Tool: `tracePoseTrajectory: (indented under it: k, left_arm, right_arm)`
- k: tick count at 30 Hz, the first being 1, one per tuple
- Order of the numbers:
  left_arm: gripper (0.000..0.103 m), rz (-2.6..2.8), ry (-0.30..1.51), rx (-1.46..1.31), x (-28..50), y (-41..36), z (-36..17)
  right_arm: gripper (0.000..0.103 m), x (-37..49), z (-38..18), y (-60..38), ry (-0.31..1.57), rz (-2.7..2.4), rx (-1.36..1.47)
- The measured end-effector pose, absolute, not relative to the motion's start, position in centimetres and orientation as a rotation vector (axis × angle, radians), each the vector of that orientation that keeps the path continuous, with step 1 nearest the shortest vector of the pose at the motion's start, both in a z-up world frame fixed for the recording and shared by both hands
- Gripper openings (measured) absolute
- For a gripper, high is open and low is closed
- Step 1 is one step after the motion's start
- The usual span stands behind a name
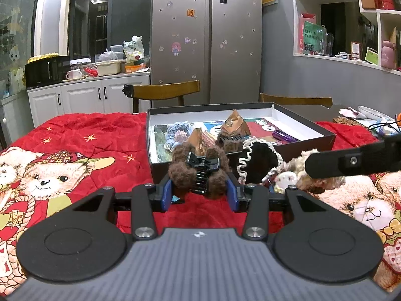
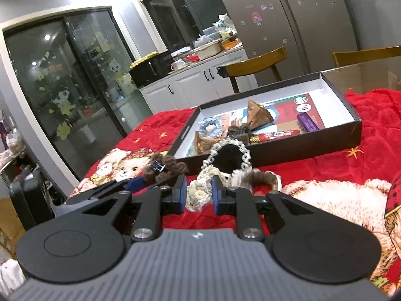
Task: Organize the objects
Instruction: 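Carry the brown clip and cream scrunchie over the black box with both grippers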
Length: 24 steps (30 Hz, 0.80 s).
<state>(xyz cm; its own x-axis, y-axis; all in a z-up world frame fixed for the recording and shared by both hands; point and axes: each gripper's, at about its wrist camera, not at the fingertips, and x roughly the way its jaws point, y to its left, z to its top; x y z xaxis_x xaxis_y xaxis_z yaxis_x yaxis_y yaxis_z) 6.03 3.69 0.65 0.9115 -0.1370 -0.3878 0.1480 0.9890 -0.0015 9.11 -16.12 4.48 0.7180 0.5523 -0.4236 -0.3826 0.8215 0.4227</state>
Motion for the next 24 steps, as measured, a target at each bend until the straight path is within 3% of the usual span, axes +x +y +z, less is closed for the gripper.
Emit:
tracePoseTrajectory:
  k: [24]
  left_arm:
    - [0.048,-0.144,0.237,0.015,4.0,2.4,6.6]
  right_arm:
    - [0.023,10.5,12.6,-14.8,0.432,0.484,0.266]
